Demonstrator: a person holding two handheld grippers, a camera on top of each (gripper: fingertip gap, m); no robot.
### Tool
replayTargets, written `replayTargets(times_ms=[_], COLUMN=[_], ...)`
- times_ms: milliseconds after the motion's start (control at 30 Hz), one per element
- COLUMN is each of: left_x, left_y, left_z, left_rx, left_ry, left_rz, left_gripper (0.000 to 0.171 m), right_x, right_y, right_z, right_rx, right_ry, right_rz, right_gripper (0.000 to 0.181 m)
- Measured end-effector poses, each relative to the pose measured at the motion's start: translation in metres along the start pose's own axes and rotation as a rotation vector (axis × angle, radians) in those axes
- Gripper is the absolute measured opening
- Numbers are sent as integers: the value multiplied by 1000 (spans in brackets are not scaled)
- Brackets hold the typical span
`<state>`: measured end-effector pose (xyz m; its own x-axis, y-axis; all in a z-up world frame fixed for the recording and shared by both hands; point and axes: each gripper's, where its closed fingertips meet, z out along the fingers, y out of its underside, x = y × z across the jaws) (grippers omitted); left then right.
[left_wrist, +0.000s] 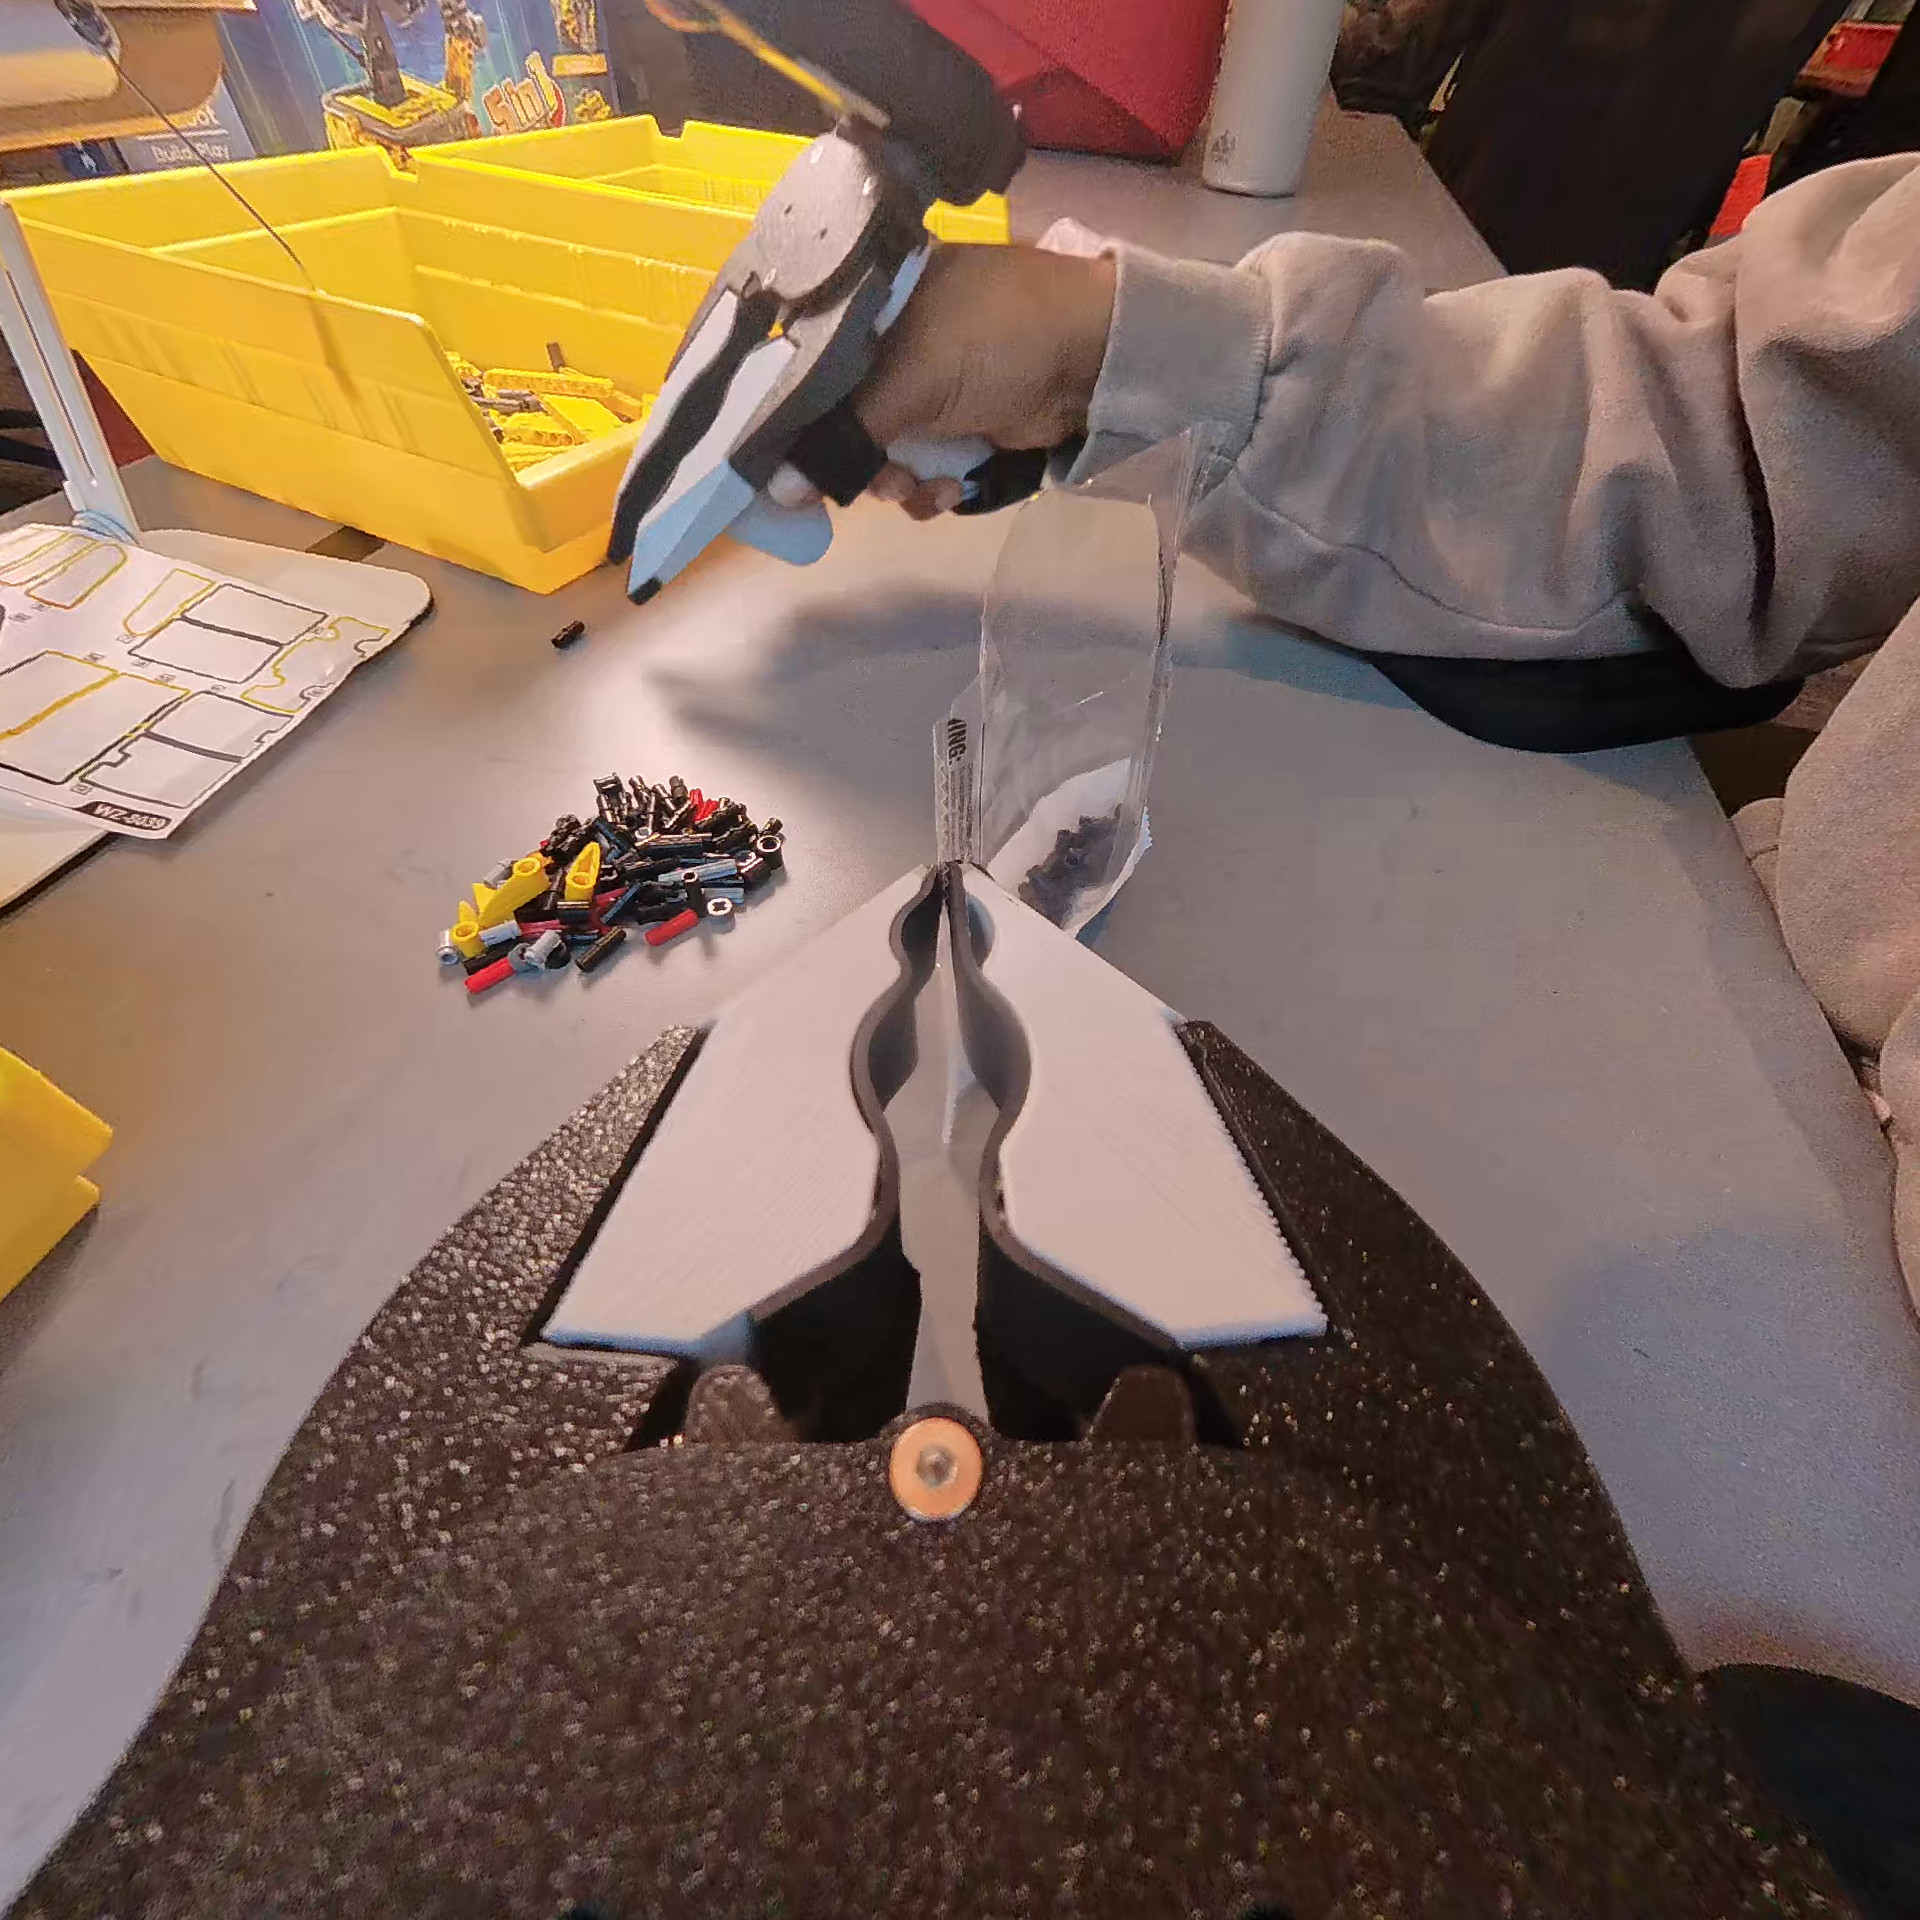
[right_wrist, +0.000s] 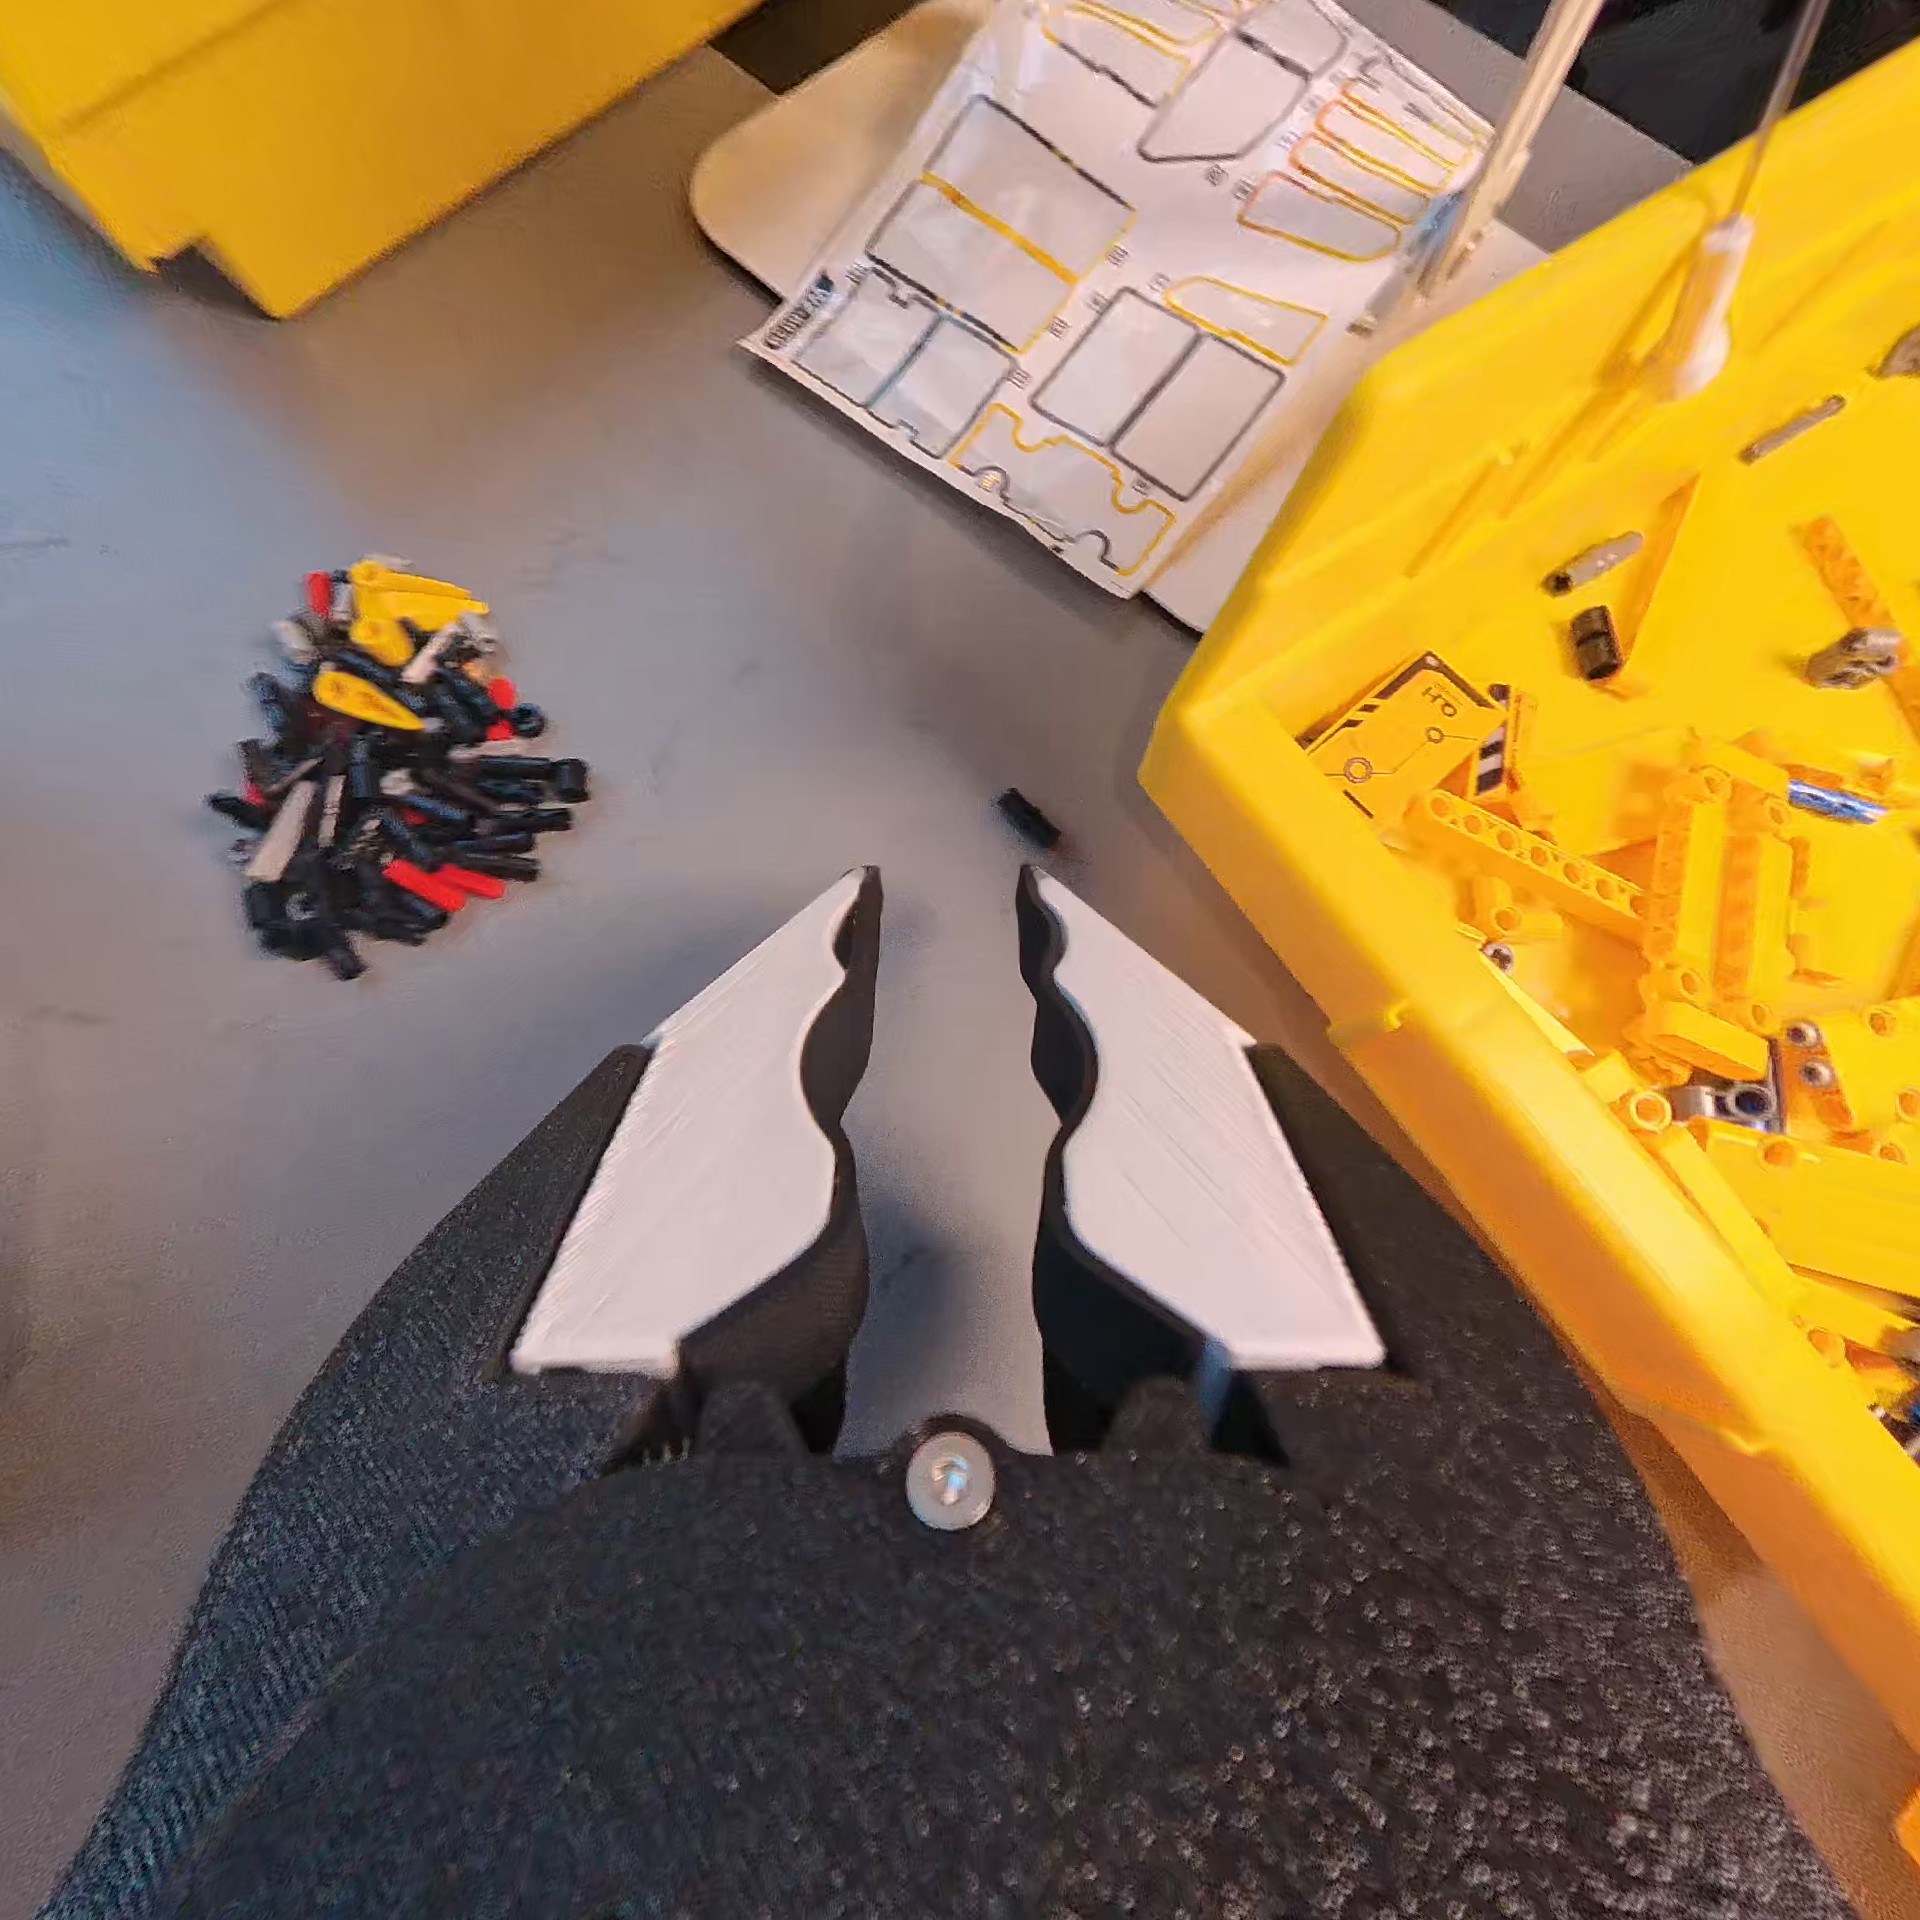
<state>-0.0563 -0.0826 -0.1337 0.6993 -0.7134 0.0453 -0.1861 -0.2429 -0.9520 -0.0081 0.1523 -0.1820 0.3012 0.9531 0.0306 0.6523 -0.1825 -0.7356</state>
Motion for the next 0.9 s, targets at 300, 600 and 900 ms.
replayTargets(times_ms=[300,600,900], left_x=[-2,-2,-4], left_y=[0,0,2], left_z=[-2,-2,-1], left_rx=[2,2,-4], left_ry=[-3,-4,-9], left_rz=[-2,-4,-17], left_gripper=[0,0,0], right_x=[21,12,-153], right_y=[0,4,-73], right_z=[38,30,-113], right_rx=[-26,-57,259], right_ry=[87,-51,-638], right_rz=[-58,-43,-290], right_gripper=[27,4,4])
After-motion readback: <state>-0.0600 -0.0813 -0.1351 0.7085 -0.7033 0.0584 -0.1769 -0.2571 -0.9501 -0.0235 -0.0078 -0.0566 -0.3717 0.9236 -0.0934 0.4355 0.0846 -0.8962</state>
